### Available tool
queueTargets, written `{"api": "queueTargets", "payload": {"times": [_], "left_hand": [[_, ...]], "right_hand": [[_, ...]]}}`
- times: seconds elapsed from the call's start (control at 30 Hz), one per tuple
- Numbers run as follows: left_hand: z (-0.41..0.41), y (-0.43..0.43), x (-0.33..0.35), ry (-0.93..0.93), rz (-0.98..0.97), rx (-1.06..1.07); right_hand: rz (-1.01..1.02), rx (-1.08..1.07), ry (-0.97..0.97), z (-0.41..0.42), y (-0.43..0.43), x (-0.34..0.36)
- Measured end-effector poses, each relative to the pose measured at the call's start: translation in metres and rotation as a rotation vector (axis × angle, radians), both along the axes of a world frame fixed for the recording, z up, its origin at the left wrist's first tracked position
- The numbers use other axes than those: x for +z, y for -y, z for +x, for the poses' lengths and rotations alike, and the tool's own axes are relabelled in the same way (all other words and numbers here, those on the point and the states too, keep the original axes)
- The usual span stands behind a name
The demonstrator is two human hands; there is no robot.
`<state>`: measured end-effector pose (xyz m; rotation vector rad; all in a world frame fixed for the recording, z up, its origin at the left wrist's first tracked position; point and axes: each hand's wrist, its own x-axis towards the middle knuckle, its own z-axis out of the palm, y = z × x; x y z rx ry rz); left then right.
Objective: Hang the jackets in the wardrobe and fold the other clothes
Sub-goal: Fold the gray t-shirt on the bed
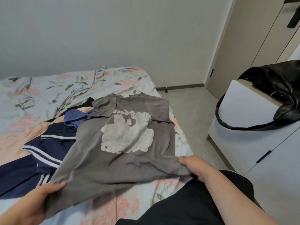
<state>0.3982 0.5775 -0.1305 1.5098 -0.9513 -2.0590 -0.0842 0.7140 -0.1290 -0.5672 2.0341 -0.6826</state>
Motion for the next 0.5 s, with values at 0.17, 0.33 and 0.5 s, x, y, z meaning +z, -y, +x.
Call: {"api": "queueTargets", "payload": {"times": [0.17,0.33,0.5], "left_hand": [[0.032,0.005,0.014,-0.086,-0.031,0.211],[0.036,0.000,0.006,-0.022,-0.014,0.207],[0.021,-0.009,0.002,-0.005,-0.011,0.190]], "right_hand": [[-0.201,-0.365,0.180,-0.010,-0.004,0.002],[-0.273,-0.482,0.372,-0.005,-0.018,0.029],[-0.142,-0.026,0.449,0.017,-0.039,0.055]]}}
